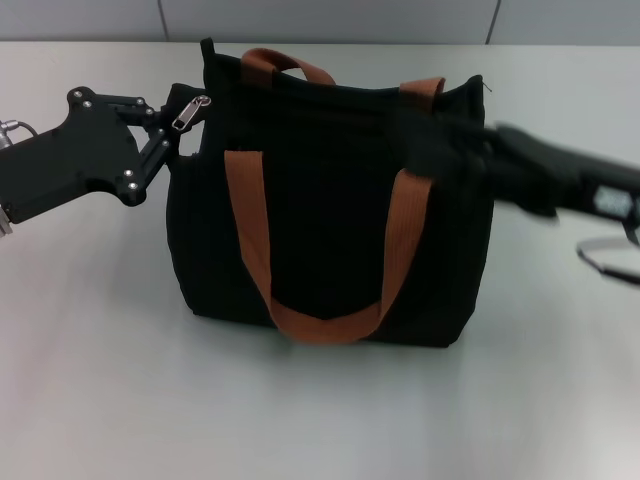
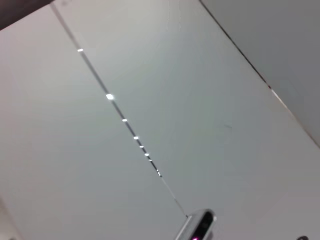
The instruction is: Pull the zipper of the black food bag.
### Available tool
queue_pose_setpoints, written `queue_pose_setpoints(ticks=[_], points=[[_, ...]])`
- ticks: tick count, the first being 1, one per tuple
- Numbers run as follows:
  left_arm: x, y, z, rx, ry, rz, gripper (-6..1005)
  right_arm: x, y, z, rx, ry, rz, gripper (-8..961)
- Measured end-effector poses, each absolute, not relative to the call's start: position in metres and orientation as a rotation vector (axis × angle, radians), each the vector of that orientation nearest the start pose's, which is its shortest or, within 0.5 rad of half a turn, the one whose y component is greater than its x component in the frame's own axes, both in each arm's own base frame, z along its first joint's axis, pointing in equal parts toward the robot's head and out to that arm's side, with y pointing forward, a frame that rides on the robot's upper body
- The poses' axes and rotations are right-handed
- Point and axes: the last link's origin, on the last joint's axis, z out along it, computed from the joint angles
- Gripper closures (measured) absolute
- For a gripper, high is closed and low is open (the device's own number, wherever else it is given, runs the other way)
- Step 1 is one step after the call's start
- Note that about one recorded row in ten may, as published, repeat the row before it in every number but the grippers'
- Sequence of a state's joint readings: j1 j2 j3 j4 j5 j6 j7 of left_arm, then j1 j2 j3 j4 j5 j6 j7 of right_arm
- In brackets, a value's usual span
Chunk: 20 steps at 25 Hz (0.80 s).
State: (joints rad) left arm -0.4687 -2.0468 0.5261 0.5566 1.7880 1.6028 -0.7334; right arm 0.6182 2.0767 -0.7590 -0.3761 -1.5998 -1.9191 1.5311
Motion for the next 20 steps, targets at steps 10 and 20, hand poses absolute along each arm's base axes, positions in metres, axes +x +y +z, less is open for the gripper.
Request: queue_pose_setpoints(ticks=[10, 20], points=[[-0.282, 0.325, 0.037, -2.367, 0.043, -0.765, 974, 0.124, 0.365, -0.018, -2.895, 1.276, 1.270, 197], [-0.281, 0.327, 0.039, -2.364, 0.054, -0.760, 974, 0.087, 0.385, -0.033, -2.900, 1.577, 0.912, 196]])
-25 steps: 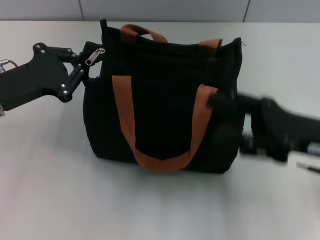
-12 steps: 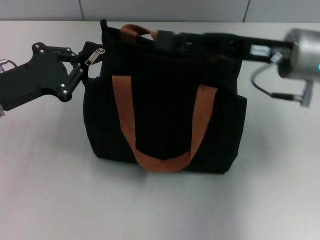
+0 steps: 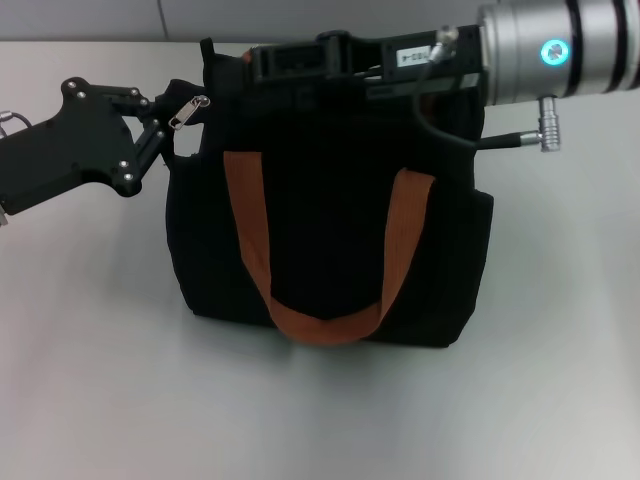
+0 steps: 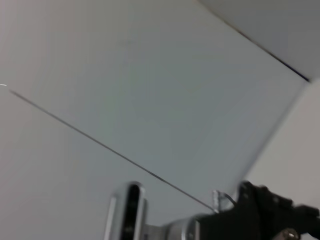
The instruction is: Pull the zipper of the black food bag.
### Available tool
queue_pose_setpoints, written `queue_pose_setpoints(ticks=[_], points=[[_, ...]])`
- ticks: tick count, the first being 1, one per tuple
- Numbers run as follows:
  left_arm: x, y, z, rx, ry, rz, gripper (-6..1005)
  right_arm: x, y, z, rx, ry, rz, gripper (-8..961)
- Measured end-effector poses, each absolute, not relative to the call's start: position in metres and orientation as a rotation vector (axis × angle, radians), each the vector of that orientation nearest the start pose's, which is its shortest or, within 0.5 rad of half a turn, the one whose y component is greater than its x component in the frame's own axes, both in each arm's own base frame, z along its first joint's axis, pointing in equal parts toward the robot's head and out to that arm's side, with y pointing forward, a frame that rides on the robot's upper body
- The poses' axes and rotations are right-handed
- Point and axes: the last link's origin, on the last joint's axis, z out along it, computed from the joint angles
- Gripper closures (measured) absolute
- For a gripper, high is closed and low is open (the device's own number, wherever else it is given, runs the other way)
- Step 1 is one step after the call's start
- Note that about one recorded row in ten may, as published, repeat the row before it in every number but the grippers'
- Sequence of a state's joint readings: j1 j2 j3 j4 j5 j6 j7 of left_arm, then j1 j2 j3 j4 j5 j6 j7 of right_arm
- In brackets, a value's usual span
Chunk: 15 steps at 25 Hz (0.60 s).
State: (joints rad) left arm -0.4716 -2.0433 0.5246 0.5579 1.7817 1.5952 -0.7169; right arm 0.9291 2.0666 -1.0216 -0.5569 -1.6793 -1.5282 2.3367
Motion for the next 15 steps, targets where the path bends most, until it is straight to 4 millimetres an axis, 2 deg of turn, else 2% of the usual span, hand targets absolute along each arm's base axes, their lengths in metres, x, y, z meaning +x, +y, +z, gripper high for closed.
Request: queue_pose_setpoints(ticks=[15], points=[[-0.278, 0.329, 0.040, -2.353, 0.074, -0.761, 973, 0.065, 0.391, -0.052, -2.898, 1.636, 0.723, 197]])
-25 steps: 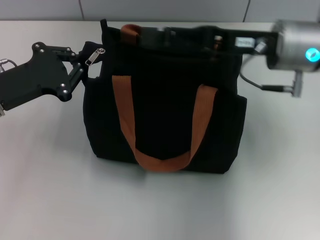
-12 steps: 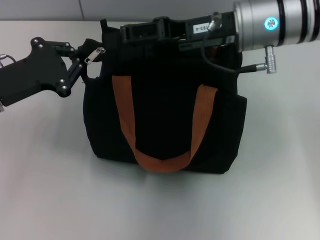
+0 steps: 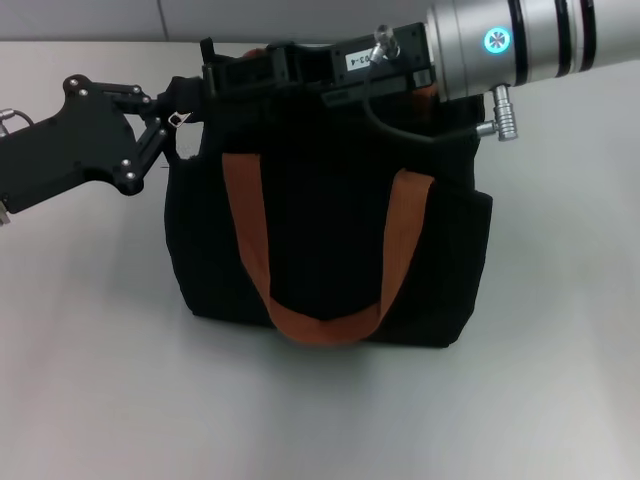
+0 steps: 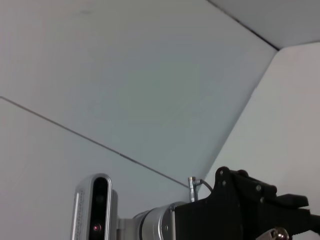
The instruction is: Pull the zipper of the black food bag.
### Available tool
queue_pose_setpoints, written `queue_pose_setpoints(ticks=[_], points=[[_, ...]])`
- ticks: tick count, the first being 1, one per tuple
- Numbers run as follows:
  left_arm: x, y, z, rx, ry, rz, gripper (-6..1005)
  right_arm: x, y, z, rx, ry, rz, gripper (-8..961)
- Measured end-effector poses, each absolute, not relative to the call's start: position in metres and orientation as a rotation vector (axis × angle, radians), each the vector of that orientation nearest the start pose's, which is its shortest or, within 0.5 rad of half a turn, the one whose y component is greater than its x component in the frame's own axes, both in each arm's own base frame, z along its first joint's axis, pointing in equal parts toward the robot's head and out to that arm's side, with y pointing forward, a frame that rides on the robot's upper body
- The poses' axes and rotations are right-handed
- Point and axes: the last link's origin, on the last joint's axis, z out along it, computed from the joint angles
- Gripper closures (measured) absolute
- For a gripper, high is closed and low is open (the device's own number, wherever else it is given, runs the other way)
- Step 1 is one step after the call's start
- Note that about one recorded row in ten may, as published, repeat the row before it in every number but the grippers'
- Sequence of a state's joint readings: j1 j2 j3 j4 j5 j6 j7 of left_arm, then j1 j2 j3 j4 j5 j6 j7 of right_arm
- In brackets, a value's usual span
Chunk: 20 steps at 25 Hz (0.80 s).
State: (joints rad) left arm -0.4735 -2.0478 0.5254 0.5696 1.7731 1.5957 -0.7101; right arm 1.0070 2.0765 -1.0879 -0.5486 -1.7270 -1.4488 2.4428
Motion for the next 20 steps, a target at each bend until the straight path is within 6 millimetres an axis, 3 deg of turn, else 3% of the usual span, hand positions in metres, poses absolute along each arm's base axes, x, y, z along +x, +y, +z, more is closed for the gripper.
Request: queue_pose_setpoints(ticks=[20], points=[[-0.268, 0.331, 0.039, -2.371, 0.113, -0.798, 972, 0.061, 0.396, -0.062, -2.853, 1.654, 0.668, 196]])
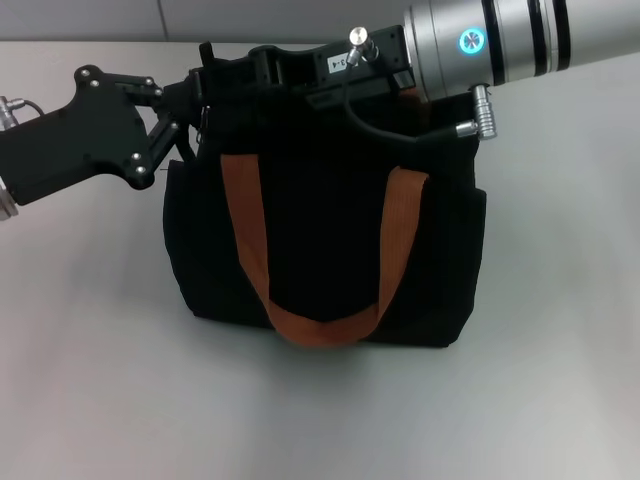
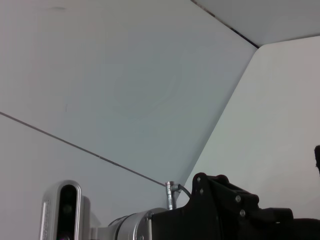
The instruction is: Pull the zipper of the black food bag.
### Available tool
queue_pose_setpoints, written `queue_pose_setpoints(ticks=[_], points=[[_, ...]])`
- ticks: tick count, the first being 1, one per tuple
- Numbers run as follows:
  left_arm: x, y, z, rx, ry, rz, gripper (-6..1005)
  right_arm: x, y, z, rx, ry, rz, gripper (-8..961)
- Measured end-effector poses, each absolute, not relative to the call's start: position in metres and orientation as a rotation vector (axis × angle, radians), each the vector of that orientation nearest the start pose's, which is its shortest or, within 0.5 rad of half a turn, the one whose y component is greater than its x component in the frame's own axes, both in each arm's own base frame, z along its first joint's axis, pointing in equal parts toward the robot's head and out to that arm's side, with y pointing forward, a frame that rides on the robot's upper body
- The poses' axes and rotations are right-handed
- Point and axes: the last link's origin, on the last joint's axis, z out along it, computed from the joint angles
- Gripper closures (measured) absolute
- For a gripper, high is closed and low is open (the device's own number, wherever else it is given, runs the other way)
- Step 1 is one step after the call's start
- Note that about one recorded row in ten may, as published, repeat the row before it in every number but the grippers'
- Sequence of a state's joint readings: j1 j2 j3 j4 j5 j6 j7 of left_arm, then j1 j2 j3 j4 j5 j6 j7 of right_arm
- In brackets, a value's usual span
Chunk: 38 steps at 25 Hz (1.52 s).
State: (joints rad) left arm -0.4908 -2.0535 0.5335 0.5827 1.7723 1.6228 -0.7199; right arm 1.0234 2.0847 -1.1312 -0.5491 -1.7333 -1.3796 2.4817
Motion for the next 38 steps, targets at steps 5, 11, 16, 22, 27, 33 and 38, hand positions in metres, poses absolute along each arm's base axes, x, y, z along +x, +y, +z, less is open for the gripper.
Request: queue_pose_setpoints(ticks=[5, 11, 16, 22, 27, 33, 38], points=[[-0.263, 0.334, 0.037, -2.373, 0.119, -0.806, 972, 0.061, 0.395, -0.063, -2.857, 1.648, 0.665, 196], [-0.261, 0.337, 0.037, -2.376, 0.102, -0.815, 971, 0.062, 0.394, -0.063, -2.864, 1.633, 0.672, 196], [-0.263, 0.337, 0.036, -2.375, 0.080, -0.806, 971, 0.063, 0.394, -0.063, -2.866, 1.624, 0.678, 197], [-0.269, 0.334, 0.042, -2.370, 0.064, -0.804, 971, 0.064, 0.394, -0.062, -2.865, 1.618, 0.679, 197], [-0.270, 0.333, 0.044, -2.381, 0.062, -0.803, 970, 0.065, 0.395, -0.062, -2.863, 1.611, 0.676, 197], [-0.266, 0.334, 0.048, -2.399, 0.057, -0.827, 970, 0.064, 0.395, -0.061, -2.863, 1.604, 0.675, 197], [-0.263, 0.337, 0.053, -2.405, 0.041, -0.829, 970, 0.063, 0.396, -0.061, -2.867, 1.583, 0.662, 197]])
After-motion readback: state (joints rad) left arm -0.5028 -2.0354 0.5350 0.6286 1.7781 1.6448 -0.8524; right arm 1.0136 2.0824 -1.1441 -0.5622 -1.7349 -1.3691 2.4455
